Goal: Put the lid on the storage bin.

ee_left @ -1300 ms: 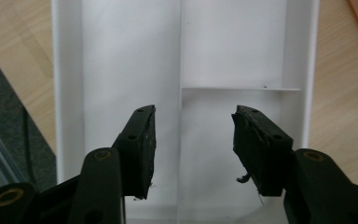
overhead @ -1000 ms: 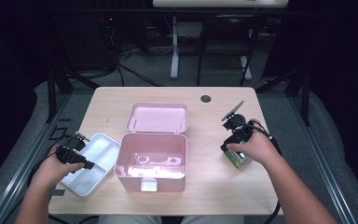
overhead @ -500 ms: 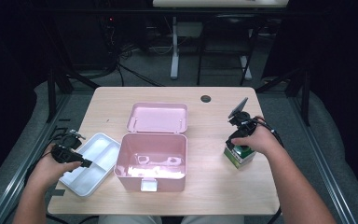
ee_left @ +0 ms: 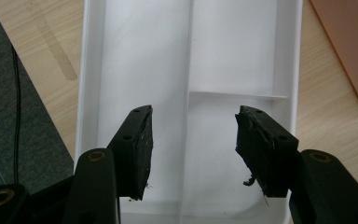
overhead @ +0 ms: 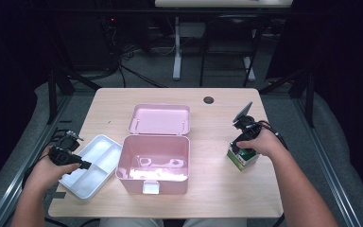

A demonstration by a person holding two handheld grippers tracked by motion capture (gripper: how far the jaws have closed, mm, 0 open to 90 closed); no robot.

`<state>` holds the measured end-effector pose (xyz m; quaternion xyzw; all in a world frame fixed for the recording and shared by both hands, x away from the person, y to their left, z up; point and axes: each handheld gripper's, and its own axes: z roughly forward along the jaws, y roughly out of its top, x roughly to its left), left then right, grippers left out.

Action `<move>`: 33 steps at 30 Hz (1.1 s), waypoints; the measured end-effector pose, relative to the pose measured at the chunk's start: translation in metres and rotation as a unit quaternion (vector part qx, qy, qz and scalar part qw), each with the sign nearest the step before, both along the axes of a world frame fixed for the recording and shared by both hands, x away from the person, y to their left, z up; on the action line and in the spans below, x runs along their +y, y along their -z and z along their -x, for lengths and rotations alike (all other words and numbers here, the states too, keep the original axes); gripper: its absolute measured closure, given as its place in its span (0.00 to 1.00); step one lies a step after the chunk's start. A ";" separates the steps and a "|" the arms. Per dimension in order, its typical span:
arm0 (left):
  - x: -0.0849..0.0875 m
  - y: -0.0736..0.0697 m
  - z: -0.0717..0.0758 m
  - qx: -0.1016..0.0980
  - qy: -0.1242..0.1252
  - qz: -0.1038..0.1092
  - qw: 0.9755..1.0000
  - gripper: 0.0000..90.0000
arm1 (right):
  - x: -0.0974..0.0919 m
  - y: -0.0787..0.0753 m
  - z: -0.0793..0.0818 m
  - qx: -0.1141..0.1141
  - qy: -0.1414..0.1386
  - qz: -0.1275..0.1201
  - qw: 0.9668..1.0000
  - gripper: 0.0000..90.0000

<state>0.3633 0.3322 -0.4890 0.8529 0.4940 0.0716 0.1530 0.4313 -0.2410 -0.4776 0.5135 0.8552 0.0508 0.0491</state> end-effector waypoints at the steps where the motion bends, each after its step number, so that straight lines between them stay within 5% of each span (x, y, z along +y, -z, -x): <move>1: 0.000 0.000 0.000 0.002 0.001 0.001 1.000 0.51 | 0.000 0.001 0.000 0.002 0.000 -0.001 1.000 0.08; 8: 0.001 0.001 -0.001 0.005 0.000 0.001 1.000 0.51 | -0.004 0.002 0.000 0.000 -0.001 -0.004 1.000 0.15; 14: 0.000 0.000 -0.001 0.002 0.001 0.003 1.000 0.51 | -0.009 0.006 -0.001 0.006 0.003 0.000 1.000 0.10; 33: 0.002 0.000 -0.001 0.003 -0.001 0.005 1.000 0.51 | -0.011 0.011 -0.002 0.021 0.001 -0.008 1.000 0.16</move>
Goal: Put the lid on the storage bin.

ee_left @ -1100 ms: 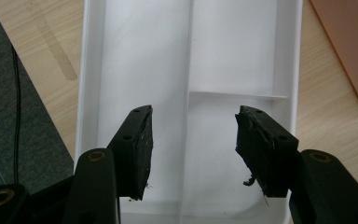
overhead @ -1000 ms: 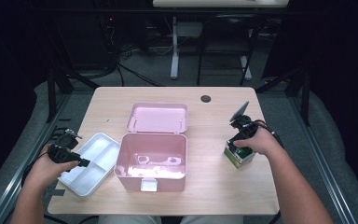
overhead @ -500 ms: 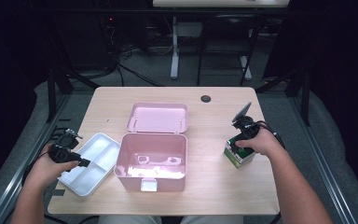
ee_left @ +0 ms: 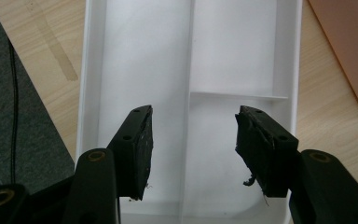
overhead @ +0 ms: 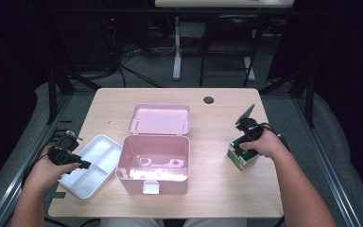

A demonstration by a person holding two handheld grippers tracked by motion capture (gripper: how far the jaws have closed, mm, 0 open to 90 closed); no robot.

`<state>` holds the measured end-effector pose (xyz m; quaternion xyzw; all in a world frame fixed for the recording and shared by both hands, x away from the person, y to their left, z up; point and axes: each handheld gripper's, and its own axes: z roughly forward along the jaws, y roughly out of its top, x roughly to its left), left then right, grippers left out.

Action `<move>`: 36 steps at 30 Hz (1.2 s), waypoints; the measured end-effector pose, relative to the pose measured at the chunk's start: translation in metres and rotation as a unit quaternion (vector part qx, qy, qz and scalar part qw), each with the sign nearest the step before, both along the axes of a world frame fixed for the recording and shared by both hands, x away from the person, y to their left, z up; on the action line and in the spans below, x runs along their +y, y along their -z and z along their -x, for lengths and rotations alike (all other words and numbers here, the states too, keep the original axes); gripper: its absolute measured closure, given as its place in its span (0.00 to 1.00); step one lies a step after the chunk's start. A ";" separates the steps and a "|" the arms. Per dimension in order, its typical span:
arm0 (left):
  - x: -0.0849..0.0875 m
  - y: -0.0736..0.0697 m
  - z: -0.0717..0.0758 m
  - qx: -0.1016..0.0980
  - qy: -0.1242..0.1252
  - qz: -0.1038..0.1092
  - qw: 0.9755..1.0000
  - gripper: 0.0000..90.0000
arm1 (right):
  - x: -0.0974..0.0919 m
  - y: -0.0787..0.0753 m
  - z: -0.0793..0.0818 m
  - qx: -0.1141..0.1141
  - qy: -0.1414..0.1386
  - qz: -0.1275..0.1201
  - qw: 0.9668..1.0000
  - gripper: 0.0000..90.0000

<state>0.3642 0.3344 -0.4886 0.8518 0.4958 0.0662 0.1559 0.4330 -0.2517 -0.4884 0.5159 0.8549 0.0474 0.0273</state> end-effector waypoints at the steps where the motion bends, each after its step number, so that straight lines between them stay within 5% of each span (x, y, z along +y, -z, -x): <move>1: 0.000 0.000 0.000 0.000 0.000 0.000 1.000 0.51 | 0.000 0.000 0.000 0.000 0.001 0.000 1.000 0.16; 19: 0.001 -0.001 0.000 -0.002 -0.002 0.000 1.000 0.51 | 0.005 -0.007 0.004 -0.003 -0.019 0.008 1.000 0.18; 36: 0.003 -0.001 0.001 -0.003 -0.004 0.003 1.000 0.51 | 0.022 -0.045 0.013 -0.029 -0.061 0.007 0.998 0.18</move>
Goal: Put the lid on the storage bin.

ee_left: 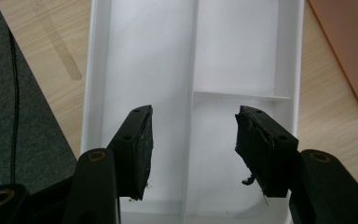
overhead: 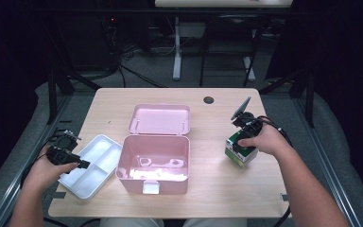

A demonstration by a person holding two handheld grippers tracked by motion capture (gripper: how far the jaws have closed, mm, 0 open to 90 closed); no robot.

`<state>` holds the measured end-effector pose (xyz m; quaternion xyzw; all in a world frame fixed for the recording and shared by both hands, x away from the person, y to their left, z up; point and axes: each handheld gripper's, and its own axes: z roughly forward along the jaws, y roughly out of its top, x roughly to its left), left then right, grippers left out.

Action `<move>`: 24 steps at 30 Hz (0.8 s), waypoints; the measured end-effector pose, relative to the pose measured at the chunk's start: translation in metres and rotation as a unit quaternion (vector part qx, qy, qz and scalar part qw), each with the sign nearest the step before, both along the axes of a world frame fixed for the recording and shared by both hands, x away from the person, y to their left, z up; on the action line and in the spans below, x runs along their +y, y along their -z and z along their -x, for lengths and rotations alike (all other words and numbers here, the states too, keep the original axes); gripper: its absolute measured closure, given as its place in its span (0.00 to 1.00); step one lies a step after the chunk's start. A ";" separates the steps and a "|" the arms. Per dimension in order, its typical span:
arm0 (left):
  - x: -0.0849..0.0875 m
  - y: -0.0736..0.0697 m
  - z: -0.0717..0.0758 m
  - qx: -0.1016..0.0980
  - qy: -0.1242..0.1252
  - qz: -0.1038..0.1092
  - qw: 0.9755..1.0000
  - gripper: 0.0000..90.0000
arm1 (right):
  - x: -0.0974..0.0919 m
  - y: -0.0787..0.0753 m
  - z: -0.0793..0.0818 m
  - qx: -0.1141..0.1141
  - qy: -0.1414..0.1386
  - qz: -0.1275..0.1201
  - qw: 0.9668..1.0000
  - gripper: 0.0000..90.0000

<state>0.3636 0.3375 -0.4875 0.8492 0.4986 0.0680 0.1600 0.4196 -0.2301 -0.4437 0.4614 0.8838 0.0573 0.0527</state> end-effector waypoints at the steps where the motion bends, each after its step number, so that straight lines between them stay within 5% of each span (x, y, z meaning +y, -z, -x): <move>1: 0.000 0.000 0.000 0.000 0.000 0.000 1.000 0.51 | 0.001 -0.003 0.001 0.000 -0.001 0.000 1.000 0.18; 17: 0.000 0.000 0.000 0.001 0.000 0.004 1.000 0.51 | 0.036 -0.050 0.010 -0.014 -0.062 0.005 0.998 0.18; 24: 0.000 0.000 0.000 0.000 0.000 0.005 1.000 0.51 | 0.051 -0.068 0.011 -0.024 -0.123 0.012 0.992 0.18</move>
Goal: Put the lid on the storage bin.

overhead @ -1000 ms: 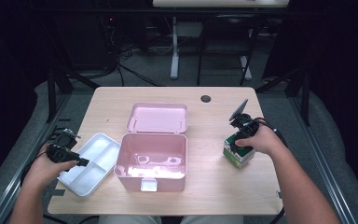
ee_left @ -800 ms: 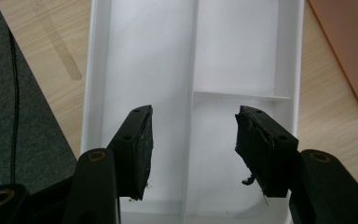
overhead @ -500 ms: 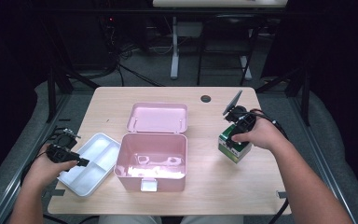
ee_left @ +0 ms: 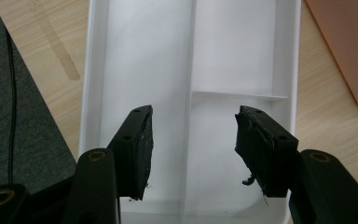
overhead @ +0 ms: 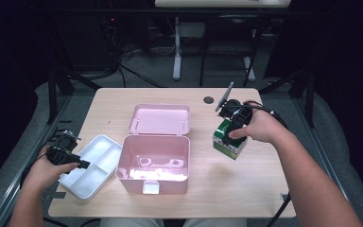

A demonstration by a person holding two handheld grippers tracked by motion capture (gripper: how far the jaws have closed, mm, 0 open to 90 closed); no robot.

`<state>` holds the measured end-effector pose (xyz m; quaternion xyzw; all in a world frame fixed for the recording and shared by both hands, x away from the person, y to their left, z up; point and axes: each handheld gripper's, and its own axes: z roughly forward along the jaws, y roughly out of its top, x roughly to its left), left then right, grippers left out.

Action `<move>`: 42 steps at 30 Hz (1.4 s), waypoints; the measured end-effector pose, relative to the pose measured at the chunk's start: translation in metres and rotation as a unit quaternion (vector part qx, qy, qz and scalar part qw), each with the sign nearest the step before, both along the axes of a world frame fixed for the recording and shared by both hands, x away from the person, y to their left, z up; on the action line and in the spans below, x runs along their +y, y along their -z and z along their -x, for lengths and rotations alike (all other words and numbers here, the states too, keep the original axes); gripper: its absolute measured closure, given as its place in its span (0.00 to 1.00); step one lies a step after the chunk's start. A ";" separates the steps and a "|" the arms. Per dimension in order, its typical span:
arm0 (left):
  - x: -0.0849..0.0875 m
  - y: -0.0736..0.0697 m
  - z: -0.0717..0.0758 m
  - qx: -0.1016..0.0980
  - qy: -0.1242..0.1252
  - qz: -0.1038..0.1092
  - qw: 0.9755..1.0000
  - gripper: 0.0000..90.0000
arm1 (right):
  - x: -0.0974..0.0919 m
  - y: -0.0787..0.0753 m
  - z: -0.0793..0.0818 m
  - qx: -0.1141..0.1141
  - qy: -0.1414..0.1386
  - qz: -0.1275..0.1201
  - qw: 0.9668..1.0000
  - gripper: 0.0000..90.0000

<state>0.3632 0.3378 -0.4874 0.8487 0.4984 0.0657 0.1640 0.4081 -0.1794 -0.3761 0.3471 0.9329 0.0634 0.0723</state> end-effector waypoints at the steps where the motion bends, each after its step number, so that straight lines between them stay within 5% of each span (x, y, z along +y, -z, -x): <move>1: 0.000 0.000 0.000 0.000 0.000 -0.001 1.000 0.51 | 0.002 -0.002 0.001 -0.002 -0.008 0.000 1.000 0.18; 10: 0.001 0.000 0.000 0.001 0.001 0.001 1.000 0.51 | 0.025 -0.026 0.008 -0.012 -0.099 0.008 0.995 0.18; 25: -0.001 -0.001 0.000 0.000 0.003 0.001 1.000 0.51 | 0.068 -0.054 0.020 -0.025 -0.161 0.018 0.987 0.19; 42: -0.001 -0.001 0.000 -0.003 0.005 0.003 1.000 0.51 | 0.127 -0.054 0.035 -0.028 -0.233 0.020 0.972 0.19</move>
